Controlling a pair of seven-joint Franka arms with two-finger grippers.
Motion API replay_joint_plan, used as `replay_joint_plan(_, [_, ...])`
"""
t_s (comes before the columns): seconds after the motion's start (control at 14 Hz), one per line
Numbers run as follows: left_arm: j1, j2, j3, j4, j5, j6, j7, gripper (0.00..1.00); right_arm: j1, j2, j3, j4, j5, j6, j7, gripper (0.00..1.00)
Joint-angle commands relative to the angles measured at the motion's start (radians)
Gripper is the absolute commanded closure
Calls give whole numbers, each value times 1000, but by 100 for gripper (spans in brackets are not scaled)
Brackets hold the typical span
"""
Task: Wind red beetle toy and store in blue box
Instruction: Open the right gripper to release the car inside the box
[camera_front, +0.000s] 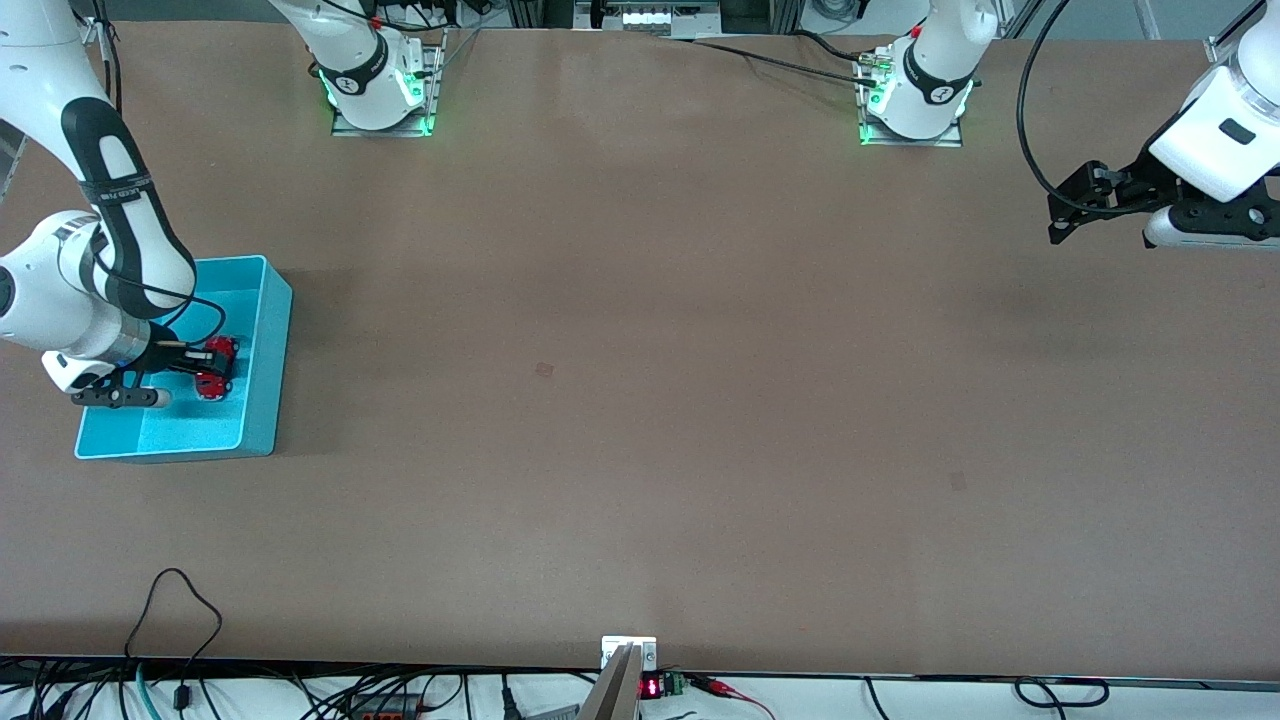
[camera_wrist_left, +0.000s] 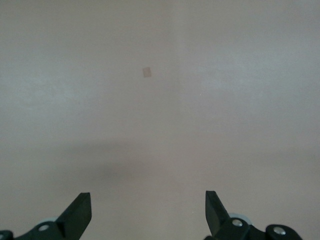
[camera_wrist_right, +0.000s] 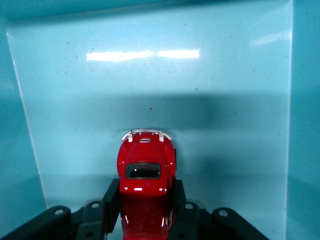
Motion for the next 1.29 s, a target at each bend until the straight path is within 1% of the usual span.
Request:
replay_joint_plan(0.0, [11,4,-2,25,7,-23,10,0,2,-13,1,1,9,2,1,0])
replay_joint_plan(0.07, [11,4,-2,25,7,-23,3,0,7,-35,1,1,9,-9,6,0])
replay_joint_plan(0.36, [11,4,4,25,5,-23,0,0,22,-170,3,35,9,-171,13,0])
replay_joint_plan(0.57, [12,3,7,25,-10,-43,-23,0,64,-247,3,125,11,-343,21,0])
replay_joint_plan(0.72, [12,4,8,26,-18,-46,-39,0,113,-276,3,203,11,-441,110,0])
replay_joint_plan(0.86, [12,4,8,26,-18,-49,-40,0,149,-319,3,257,11,-559,215,0])
replay_joint_plan(1.08, [12,3,1,28,-18,-49,-42,0,200,-410,6,277,11,-659,367,0])
replay_joint_plan(1.22, [11,3,-2,29,-18,-48,-54,0,196,-441,6,305,7,-699,383,0])
